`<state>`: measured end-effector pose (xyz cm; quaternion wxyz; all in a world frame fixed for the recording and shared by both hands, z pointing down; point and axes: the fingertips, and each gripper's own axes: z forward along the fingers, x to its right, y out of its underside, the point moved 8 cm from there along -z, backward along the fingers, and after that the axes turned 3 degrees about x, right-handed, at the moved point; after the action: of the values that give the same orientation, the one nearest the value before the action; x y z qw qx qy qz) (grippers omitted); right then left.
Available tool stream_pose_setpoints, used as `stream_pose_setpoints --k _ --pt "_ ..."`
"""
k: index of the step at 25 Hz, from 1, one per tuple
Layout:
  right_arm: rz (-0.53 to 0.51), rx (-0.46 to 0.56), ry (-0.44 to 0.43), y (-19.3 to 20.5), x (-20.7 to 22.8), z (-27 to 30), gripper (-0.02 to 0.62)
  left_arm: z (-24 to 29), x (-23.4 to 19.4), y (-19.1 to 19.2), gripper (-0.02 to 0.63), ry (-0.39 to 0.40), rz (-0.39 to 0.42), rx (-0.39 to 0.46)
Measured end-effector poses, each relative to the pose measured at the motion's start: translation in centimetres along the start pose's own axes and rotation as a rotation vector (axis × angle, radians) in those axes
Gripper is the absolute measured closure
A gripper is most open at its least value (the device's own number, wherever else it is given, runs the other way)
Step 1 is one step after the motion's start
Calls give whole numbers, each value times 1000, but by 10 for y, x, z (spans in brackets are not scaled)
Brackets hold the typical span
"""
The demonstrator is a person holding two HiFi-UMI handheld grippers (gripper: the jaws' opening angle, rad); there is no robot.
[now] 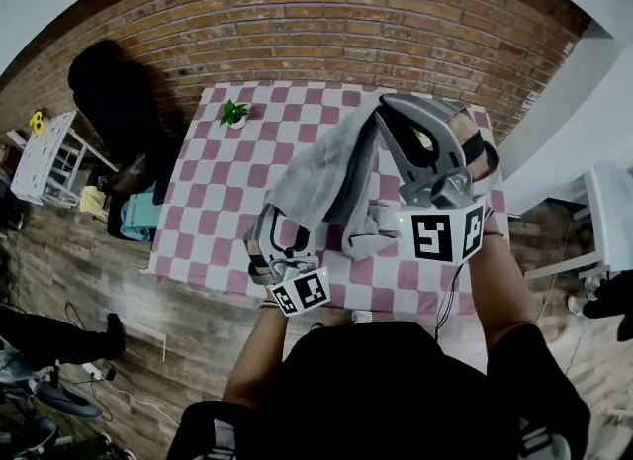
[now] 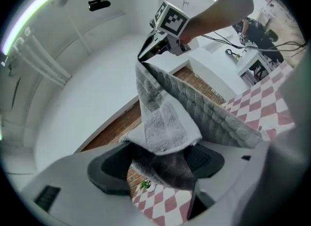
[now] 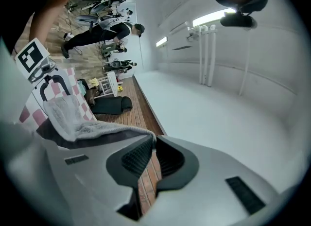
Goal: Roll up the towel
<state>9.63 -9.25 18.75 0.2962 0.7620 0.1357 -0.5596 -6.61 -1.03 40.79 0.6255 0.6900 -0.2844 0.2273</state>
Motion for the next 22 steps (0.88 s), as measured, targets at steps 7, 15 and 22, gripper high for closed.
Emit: stream_pose_setpoints --k 7,15,22 --pt "50 -29 -34 10 -10 -1 569 -13 14 9 235 7 -158 -73" --pt "58 -22 -67 5 -16 5 568 -26 18 36 219 3 -306 -182" --pt "73 -30 -115 13 -32 7 569 -32 21 29 212 5 -238 -155"
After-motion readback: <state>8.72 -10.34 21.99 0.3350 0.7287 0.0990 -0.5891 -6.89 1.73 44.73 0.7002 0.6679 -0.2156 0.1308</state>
